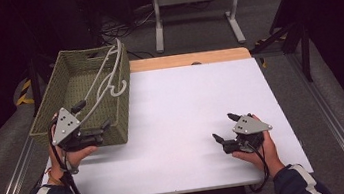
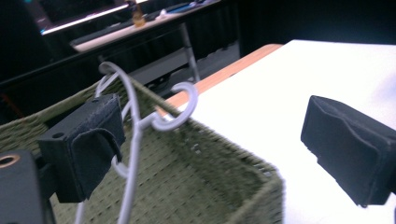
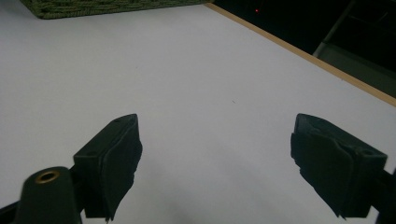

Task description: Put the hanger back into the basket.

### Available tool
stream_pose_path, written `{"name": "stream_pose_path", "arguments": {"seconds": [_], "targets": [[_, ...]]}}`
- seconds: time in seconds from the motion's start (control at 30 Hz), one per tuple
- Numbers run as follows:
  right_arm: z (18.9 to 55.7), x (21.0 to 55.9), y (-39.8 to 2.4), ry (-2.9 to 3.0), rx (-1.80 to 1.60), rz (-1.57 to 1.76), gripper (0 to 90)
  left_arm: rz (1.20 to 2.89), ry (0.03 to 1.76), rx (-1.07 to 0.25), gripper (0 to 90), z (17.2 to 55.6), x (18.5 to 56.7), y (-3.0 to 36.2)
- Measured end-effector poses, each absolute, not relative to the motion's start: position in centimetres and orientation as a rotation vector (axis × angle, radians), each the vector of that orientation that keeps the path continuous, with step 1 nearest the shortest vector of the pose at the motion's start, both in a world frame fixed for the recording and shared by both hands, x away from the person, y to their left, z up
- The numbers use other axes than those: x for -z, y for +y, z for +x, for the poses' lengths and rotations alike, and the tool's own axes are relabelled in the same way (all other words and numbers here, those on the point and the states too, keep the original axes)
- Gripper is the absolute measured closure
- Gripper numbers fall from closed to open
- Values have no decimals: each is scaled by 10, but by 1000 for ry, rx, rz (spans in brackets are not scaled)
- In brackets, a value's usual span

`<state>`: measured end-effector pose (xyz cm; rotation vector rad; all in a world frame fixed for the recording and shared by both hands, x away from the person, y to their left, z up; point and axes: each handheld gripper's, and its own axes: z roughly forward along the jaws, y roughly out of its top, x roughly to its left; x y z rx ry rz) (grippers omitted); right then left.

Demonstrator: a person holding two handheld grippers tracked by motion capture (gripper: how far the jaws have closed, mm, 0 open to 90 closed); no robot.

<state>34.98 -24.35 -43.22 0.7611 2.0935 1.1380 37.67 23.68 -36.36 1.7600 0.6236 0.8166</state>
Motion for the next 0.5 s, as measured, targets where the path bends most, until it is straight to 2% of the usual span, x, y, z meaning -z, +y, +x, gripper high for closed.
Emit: {"name": "stream_pose_path", "arguments": {"seconds": [0.5], "targets": [[351, 430, -240, 2085, -1147, 744, 167, 1773, 538, -810, 54, 359, 373, 216]]}}
